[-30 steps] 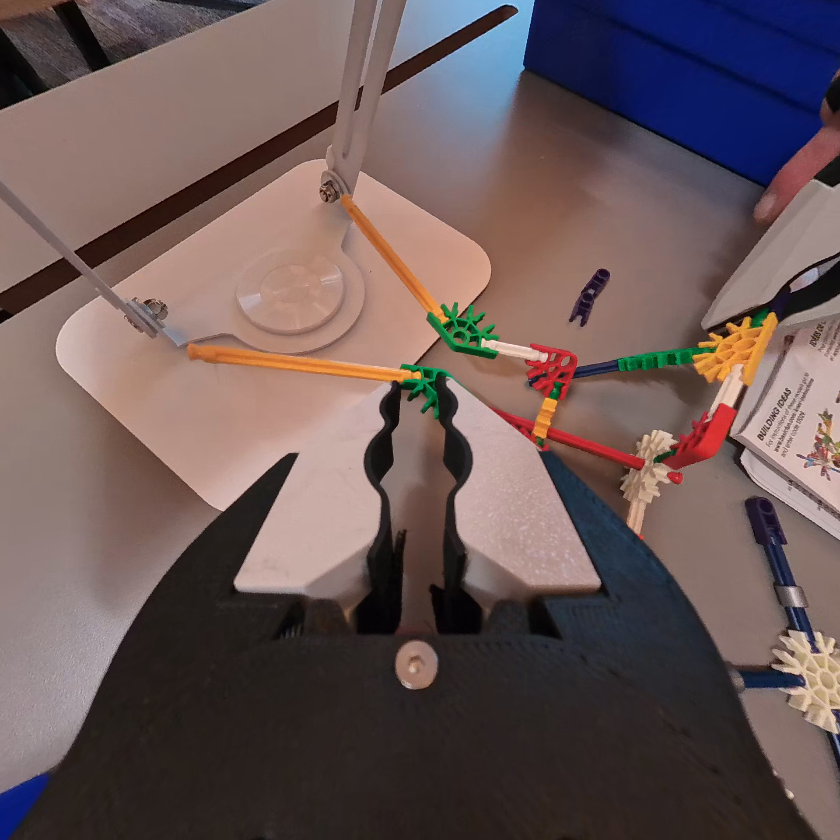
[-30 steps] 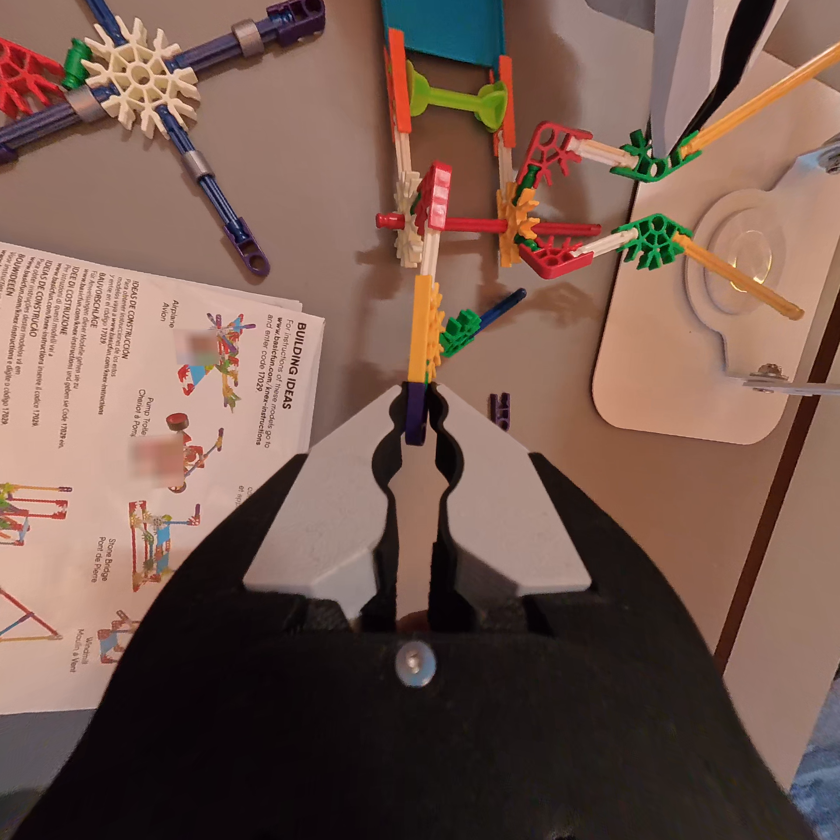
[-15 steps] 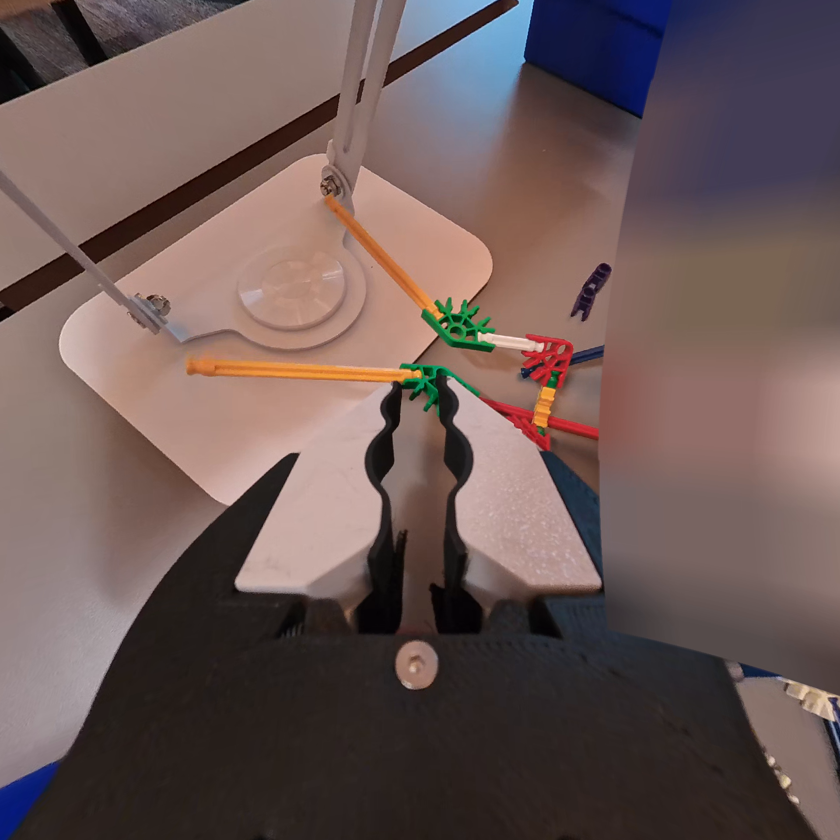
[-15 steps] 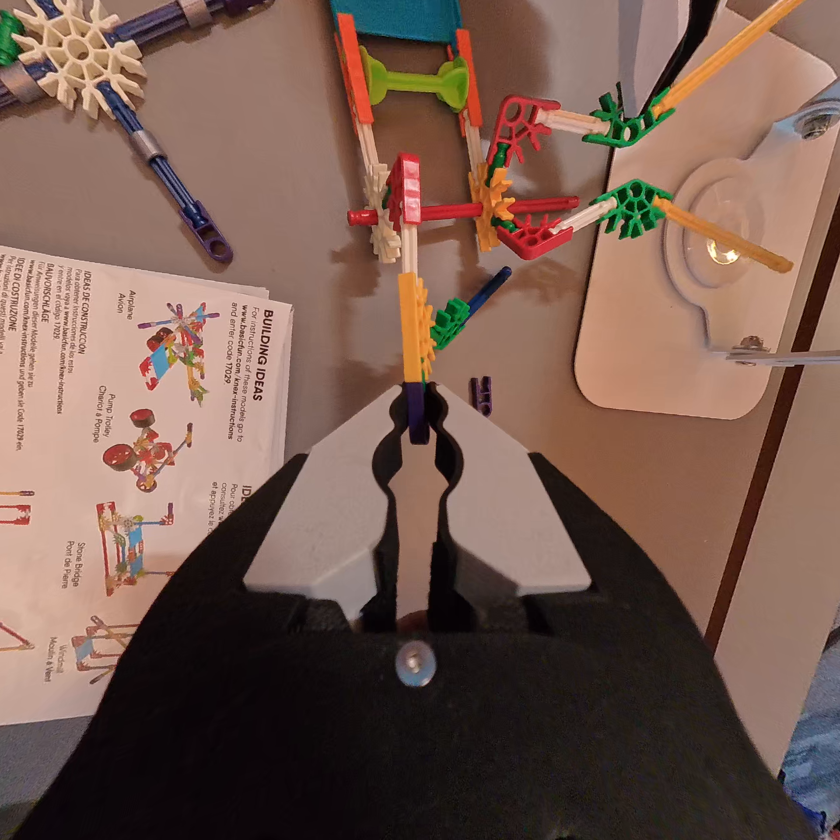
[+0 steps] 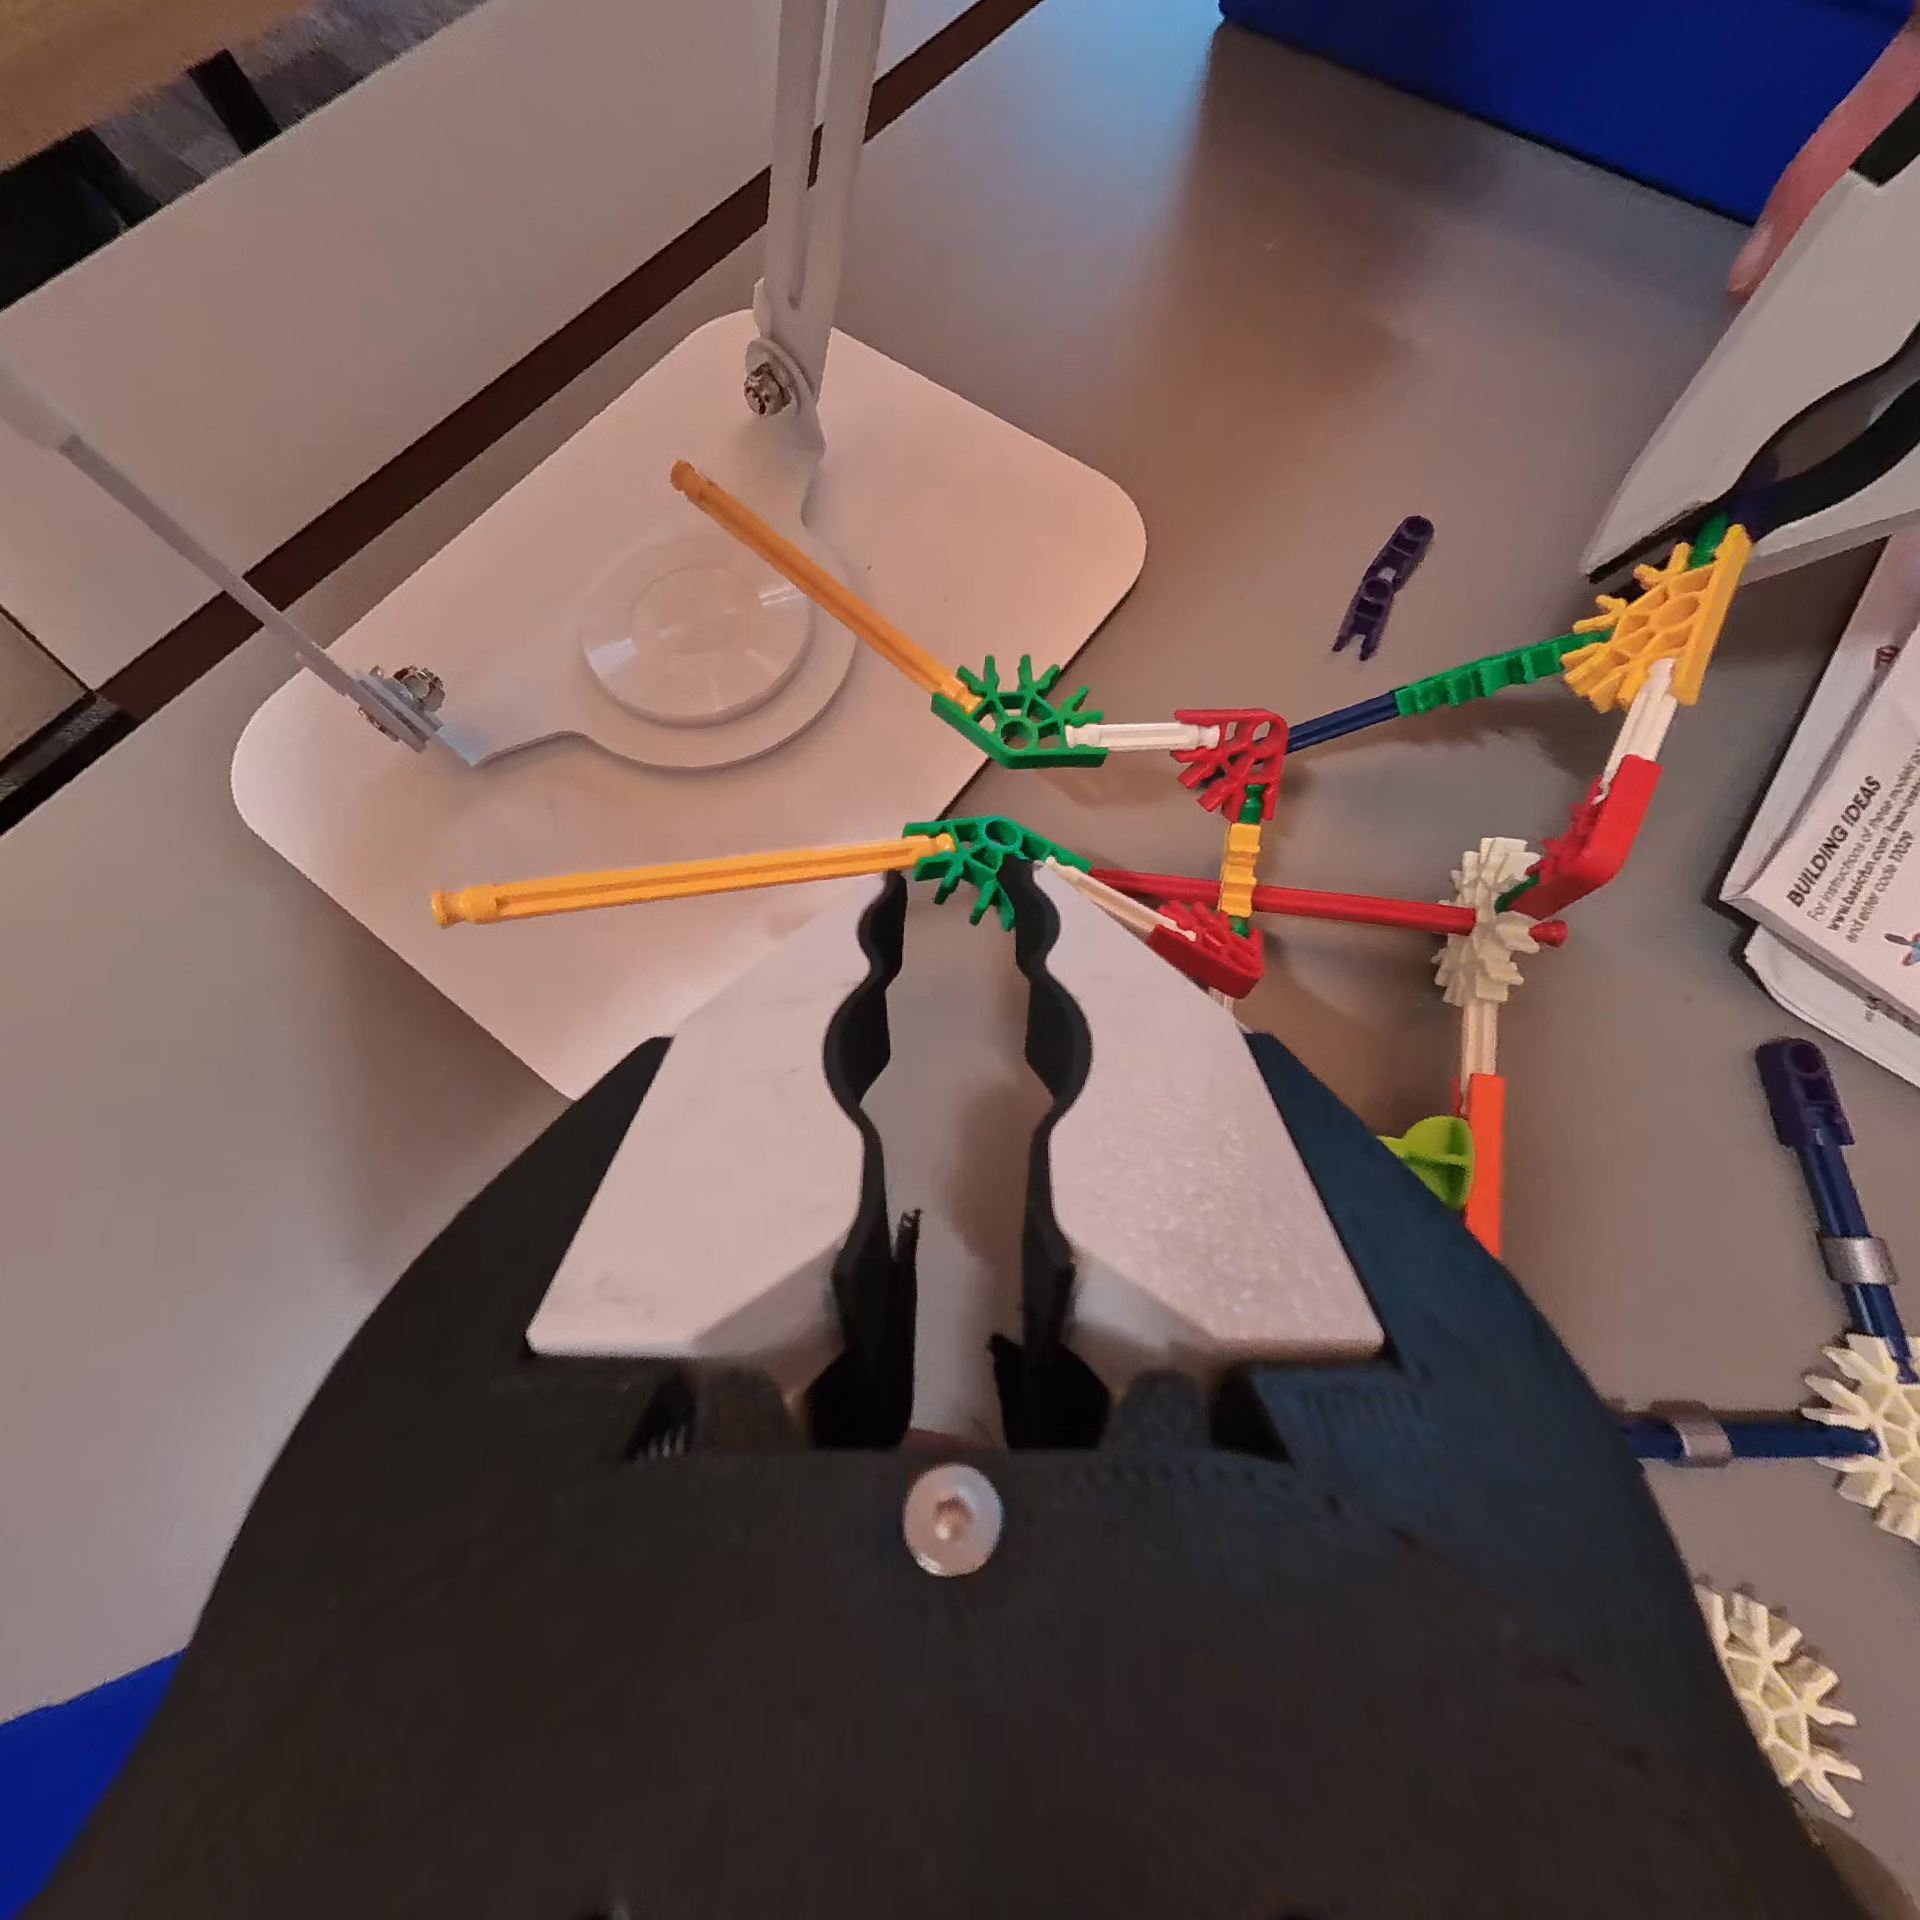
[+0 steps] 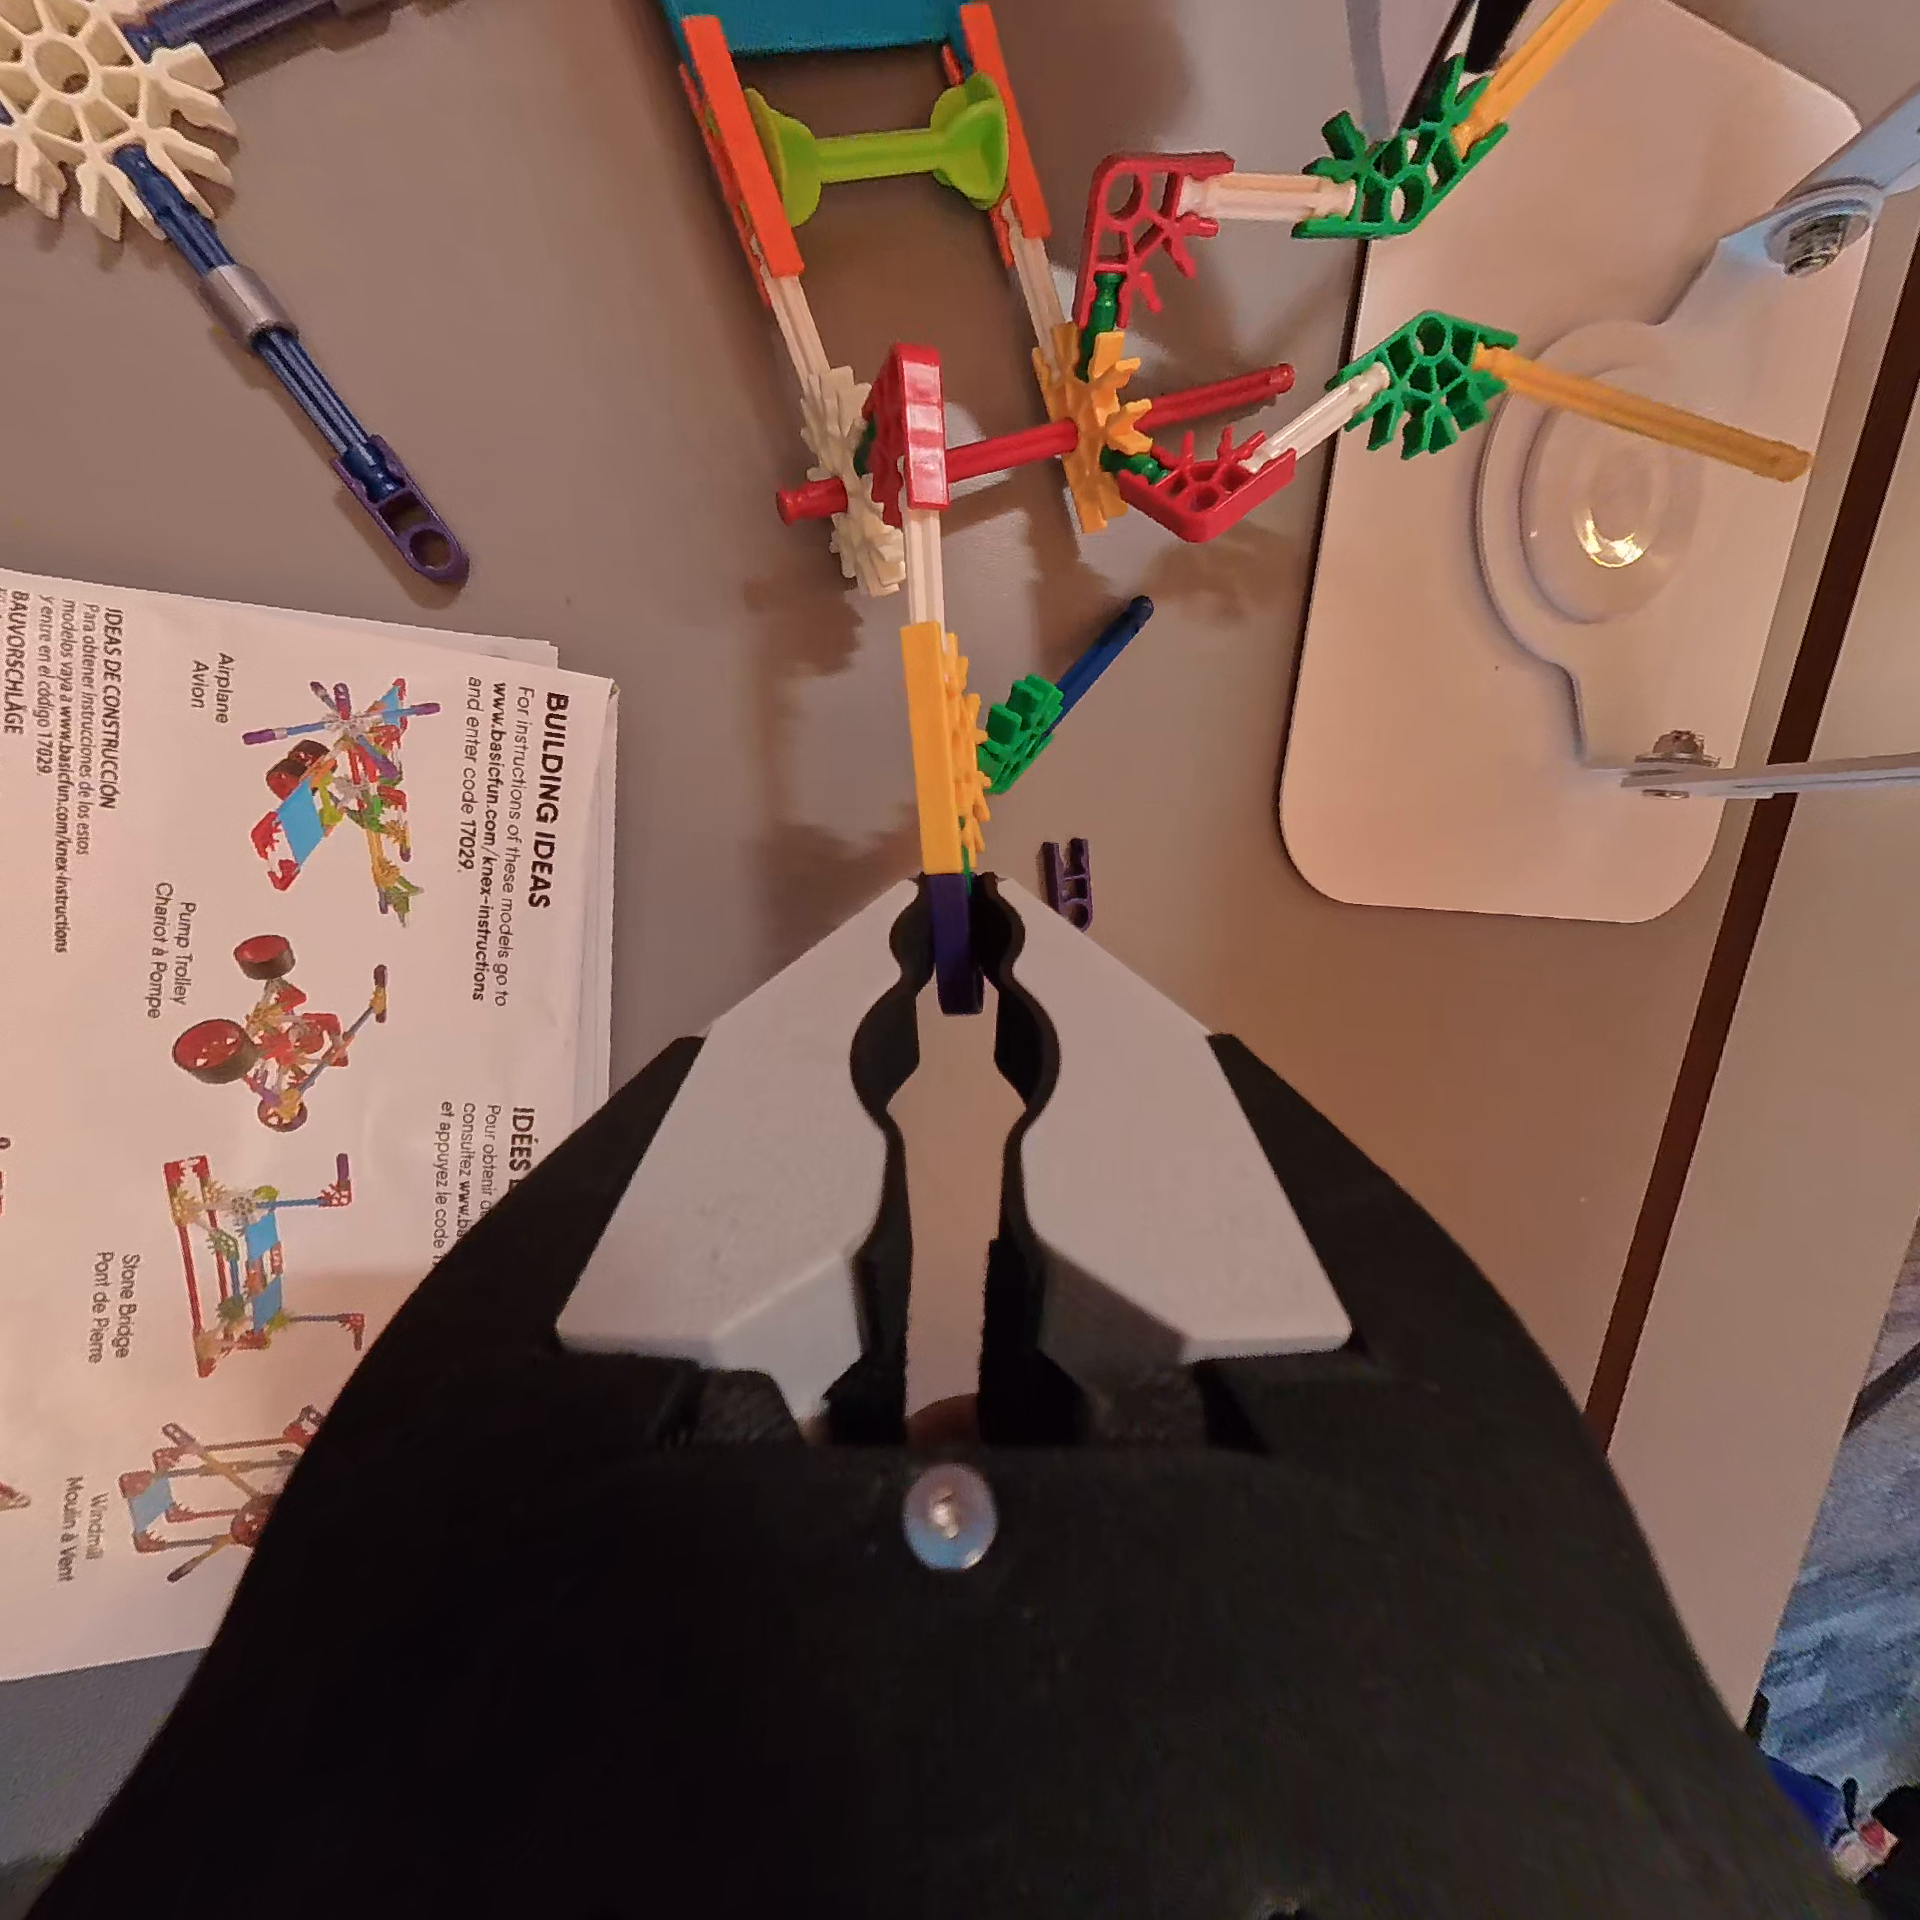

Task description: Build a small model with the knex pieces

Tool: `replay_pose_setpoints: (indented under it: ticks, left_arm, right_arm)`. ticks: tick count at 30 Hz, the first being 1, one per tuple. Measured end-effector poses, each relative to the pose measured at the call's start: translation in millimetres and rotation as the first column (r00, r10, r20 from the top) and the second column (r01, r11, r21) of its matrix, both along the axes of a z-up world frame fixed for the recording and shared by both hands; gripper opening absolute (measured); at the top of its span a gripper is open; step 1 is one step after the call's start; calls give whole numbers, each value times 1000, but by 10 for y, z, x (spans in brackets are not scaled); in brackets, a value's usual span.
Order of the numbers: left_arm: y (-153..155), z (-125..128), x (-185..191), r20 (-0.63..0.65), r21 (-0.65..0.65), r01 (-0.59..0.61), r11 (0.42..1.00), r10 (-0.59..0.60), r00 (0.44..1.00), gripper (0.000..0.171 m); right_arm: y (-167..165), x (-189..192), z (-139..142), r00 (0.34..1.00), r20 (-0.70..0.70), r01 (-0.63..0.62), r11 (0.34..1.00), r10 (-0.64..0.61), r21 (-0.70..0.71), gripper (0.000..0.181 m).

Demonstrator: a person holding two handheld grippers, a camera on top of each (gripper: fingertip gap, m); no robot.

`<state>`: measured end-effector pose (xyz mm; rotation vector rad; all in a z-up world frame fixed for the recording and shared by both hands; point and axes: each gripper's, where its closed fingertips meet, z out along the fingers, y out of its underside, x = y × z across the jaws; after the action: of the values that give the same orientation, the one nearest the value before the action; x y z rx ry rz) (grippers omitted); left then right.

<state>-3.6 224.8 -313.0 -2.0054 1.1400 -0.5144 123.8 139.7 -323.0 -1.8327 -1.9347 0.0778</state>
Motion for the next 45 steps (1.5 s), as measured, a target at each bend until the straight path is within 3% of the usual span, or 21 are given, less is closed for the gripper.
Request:
replay_pose_setpoints:
  ticks: [18,45]
  left_arm:
    - [-26,-16,8,-13,3,12,1000,-12,1000,17]
    - [-14,-12,-13,-39,31,10,999,-9,999,18]
  right_arm:
    - [287,92,-22,995,-1,97,992,-97,78,9]
    - [448,100,20,991,-17,137,979,-136,153,12]
